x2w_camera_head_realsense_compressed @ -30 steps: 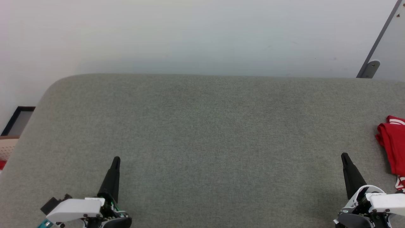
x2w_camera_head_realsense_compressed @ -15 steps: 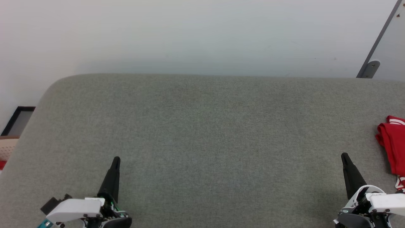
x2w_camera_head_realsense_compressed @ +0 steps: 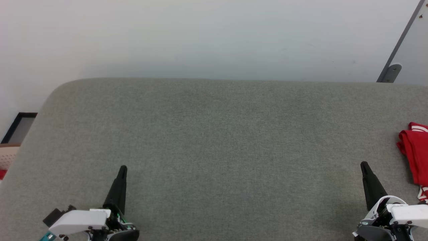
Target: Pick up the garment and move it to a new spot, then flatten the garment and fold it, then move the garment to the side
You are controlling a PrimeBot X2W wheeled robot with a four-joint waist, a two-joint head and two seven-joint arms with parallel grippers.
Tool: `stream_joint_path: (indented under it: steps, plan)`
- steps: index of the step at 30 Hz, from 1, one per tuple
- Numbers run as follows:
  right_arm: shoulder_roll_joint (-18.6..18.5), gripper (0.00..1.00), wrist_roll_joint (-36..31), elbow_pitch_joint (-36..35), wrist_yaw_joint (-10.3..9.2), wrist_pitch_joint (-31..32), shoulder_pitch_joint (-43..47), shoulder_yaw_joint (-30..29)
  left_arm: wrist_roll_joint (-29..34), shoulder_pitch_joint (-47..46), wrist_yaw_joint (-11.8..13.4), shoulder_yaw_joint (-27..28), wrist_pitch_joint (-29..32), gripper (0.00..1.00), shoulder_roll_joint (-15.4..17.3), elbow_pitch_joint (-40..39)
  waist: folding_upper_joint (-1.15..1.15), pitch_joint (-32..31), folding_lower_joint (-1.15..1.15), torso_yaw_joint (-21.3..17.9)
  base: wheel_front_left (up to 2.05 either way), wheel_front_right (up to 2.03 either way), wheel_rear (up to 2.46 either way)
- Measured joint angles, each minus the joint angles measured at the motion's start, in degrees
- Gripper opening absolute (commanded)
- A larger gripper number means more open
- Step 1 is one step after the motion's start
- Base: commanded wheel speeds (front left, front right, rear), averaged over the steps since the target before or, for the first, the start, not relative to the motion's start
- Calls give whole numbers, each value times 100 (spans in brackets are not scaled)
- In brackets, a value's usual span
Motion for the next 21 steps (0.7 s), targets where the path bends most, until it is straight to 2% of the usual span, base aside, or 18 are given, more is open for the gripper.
stream_joint_path:
  steps: [21]
  plan:
    - [0,0,0,0,0,0,0,0,0,0,0,1,0,0,0,0,0,0,0,0,0,0,0]
